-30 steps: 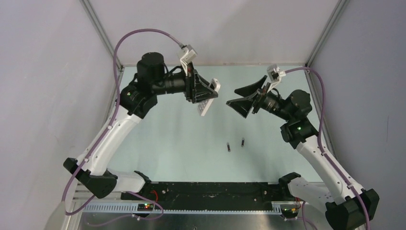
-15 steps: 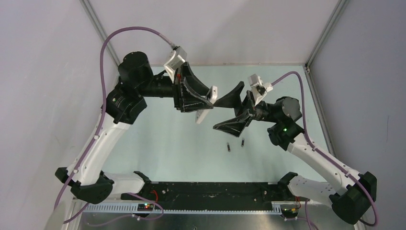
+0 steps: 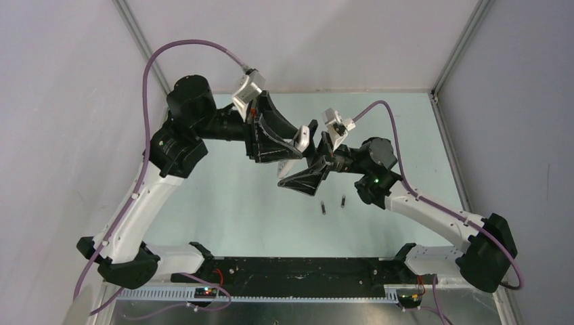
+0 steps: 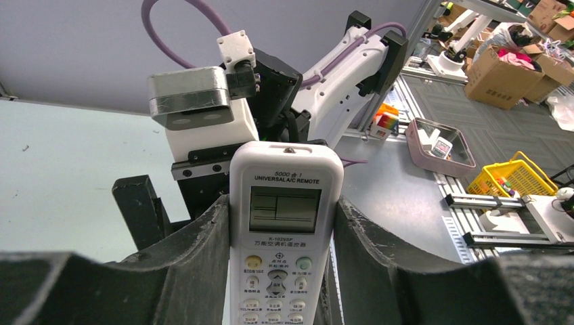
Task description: Load the batteries into the remote control
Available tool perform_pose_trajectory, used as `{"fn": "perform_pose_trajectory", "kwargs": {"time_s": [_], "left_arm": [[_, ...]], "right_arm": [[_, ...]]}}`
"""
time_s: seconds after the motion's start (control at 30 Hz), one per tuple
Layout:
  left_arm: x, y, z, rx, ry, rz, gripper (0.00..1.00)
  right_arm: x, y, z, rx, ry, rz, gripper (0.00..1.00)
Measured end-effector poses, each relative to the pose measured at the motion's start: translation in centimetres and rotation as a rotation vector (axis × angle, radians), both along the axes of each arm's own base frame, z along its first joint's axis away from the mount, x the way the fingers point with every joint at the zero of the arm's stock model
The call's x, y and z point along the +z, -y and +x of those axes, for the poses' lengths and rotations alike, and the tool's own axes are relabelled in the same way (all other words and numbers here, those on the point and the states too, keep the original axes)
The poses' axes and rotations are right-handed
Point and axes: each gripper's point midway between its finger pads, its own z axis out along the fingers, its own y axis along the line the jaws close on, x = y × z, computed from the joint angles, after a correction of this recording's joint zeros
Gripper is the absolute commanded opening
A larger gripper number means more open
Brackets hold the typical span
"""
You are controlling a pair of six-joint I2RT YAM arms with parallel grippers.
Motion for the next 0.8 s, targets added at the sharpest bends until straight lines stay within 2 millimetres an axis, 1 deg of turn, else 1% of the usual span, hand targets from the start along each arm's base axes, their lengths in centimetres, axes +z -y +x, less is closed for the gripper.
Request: {"fn": "perform_pose_trajectory", "kwargs": {"time_s": [0.2,0.3,0.37,0.4,0.43,0.5,0.53,0.57,0.63,0.67,0.7,0.73,0.77,0.8], "left_arm": [[-0.6,0.0,0.1,0.008,-0.009,0.007,0.03],[-1.1,0.0,0.4,0.025,-0.021,0.017,0.05],[-1.3,0.1,0.7,0.040,-0.025,0.020,0.07],[-1.4,0.1,0.9,0.051,-0.026,0.021,0.08],[-1.4,0.1,1.0,0.061,-0.026,0.021,0.10],[-1.4,0.1,1.3,0.081,-0.025,0.021,0.14],[-1.5,0.1,1.4,0.088,-0.026,0.022,0.18],[-1.5,0.0,1.8,0.108,-0.014,0.020,0.21],[-1.6,0.0,2.0,0.126,-0.018,0.021,0.39],[-1.6,-0.1,2.1,0.139,-0.022,0.021,0.52],[-1.6,-0.1,2.1,0.147,-0.025,0.021,0.59],[-1.6,-0.2,2.2,0.152,-0.020,0.019,0.71],[-1.7,-0.3,2.2,0.161,-0.014,0.018,0.75],[-1.8,-0.4,2.4,0.176,-0.015,0.019,0.83]], "right_arm": [[0.4,-0.6,0.1,-0.002,-0.021,0.030,0.99],[0.8,-0.8,0.1,-0.015,-0.025,0.046,0.92],[0.9,-0.9,0.2,-0.024,-0.029,0.053,0.86],[1.0,-0.9,0.3,-0.030,-0.032,0.057,0.78],[1.1,-0.9,0.3,-0.035,-0.034,0.061,0.74],[1.2,-0.9,0.5,-0.044,-0.036,0.067,0.60],[1.3,-0.9,0.5,-0.048,-0.037,0.069,0.58],[1.3,-0.9,0.6,-0.050,-0.037,0.071,0.52],[1.3,-1.0,0.6,-0.056,-0.027,0.072,0.46],[1.3,-1.0,0.7,-0.061,-0.015,0.072,0.44],[1.3,-1.0,0.7,-0.067,-0.007,0.071,0.40],[1.2,-1.0,0.9,-0.074,-0.007,0.069,0.38],[1.1,-1.1,0.9,-0.080,-0.004,0.064,0.35],[1.0,-1.1,1.2,-0.095,-0.010,0.059,0.35]]}}
